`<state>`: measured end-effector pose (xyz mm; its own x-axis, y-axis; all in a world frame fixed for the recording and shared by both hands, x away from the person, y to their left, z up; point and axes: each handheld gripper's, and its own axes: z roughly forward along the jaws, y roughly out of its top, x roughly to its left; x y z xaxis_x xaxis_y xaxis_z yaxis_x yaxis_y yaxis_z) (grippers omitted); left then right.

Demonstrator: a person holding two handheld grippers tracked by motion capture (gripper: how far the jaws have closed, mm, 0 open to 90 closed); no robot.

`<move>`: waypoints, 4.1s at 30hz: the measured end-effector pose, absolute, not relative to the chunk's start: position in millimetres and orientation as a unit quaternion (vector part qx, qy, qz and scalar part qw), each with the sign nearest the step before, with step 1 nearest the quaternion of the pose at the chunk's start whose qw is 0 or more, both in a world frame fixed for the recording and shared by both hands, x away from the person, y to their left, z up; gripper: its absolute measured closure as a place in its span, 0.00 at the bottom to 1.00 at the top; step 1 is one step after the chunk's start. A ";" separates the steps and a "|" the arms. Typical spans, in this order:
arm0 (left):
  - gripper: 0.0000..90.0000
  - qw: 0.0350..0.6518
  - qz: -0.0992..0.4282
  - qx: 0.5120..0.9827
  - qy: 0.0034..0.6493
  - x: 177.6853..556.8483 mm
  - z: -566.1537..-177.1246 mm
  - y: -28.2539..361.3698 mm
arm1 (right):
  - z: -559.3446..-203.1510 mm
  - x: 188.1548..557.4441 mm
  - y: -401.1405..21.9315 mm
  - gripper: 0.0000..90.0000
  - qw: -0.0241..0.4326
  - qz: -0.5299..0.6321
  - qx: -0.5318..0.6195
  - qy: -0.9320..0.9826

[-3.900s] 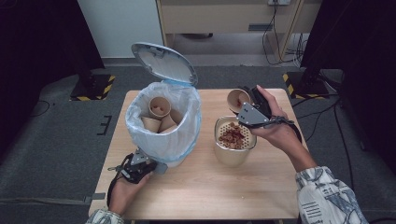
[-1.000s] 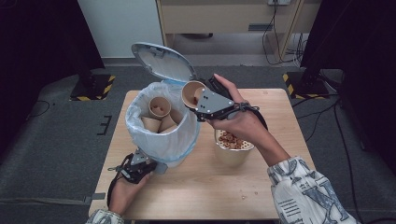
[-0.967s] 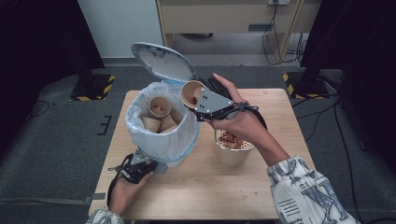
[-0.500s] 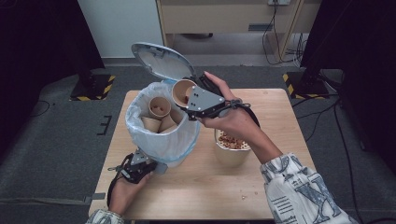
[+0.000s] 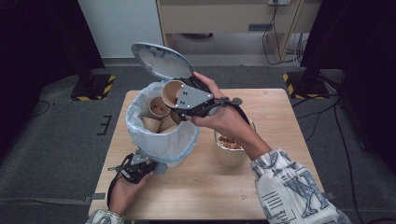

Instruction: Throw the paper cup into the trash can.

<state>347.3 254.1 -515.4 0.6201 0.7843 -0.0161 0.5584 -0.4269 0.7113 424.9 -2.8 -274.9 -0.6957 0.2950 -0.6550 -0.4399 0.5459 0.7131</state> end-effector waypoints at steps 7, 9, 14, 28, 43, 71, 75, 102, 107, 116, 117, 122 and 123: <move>1.00 0.350 0.162 0.829 0.405 347.3 -515.4 254.0 | -276.9 428.7 14.2 0.30 0.367 0.481 -0.049 0.795; 1.00 0.349 0.163 0.829 0.405 347.2 -515.4 253.9 | -278.1 430.9 19.3 0.29 0.358 0.486 -0.046 0.796; 1.00 0.350 0.162 0.829 0.404 347.3 -515.5 254.1 | -283.6 434.2 28.2 0.29 0.347 0.482 -0.046 0.803; 1.00 0.350 0.162 0.829 0.404 347.3 -515.5 254.0 | -291.3 439.9 37.0 0.29 0.324 0.485 -0.033 0.812; 1.00 0.350 0.162 0.830 0.404 347.4 -515.4 254.2 | -297.9 436.2 55.6 0.16 0.255 0.486 -0.003 0.836; 1.00 0.350 0.162 0.830 0.404 347.4 -515.4 254.0 | -299.5 445.8 36.3 0.14 0.260 0.483 0.053 0.834; 1.00 0.351 0.162 0.829 0.404 347.4 -515.6 253.9 | -299.5 448.5 29.8 0.15 0.265 0.484 0.065 0.831; 1.00 0.350 0.162 0.829 0.404 347.4 -515.5 254.0 | -298.7 452.8 -15.5 0.16 0.282 0.484 0.106 0.822; 1.00 0.350 0.163 0.829 0.404 347.4 -515.5 254.0 | -297.3 453.8 -24.5 0.16 0.285 0.484 0.113 0.819; 1.00 0.350 0.163 0.829 0.404 347.4 -515.6 253.9 | -296.8 454.3 -37.3 0.16 0.289 0.484 0.120 0.817; 1.00 0.350 0.163 0.829 0.404 347.4 -515.5 254.0 | -296.9 454.7 -38.7 0.16 0.290 0.484 0.121 0.817; 1.00 0.350 0.162 0.830 0.404 347.4 -515.5 254.1 | -298.6 456.7 -47.8 0.16 0.291 0.483 0.130 0.815; 1.00 0.350 0.162 0.829 0.404 347.4 -515.5 254.0 | -299.1 457.0 -49.5 0.16 0.291 0.483 0.131 0.816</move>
